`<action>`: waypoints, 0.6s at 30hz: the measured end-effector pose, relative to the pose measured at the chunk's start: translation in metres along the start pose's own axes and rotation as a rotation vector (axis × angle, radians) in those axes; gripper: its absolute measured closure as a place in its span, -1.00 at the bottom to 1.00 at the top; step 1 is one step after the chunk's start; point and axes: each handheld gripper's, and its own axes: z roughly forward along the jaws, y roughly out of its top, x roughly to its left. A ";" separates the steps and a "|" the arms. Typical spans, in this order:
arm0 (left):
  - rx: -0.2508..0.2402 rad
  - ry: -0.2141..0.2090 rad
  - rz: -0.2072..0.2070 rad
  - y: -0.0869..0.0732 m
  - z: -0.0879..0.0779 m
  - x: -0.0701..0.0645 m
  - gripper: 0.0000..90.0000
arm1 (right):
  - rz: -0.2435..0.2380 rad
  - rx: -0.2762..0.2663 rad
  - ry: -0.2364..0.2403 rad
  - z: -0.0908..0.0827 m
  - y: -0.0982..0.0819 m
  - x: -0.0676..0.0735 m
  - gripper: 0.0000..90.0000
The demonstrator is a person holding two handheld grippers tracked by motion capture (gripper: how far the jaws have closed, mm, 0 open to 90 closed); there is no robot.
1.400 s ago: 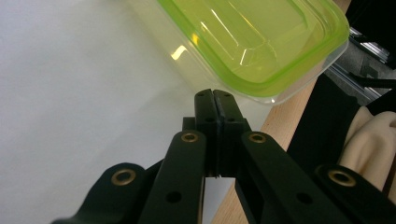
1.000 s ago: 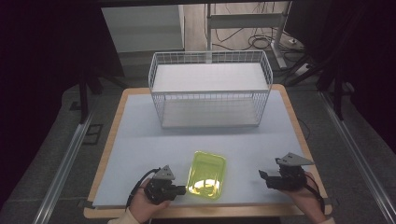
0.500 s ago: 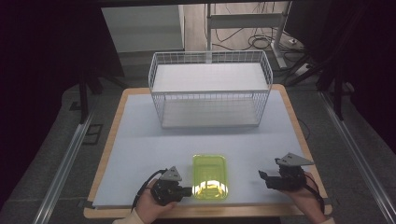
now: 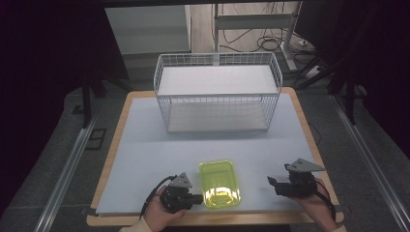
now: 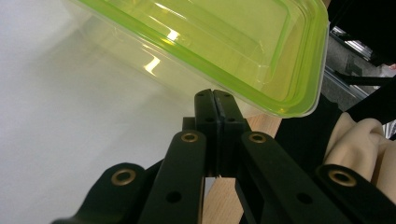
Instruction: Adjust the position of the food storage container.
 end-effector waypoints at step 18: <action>0.004 -0.035 0.002 0.009 0.018 -0.017 1.00 | 0.031 -0.014 -0.006 -0.004 0.001 0.002 -0.57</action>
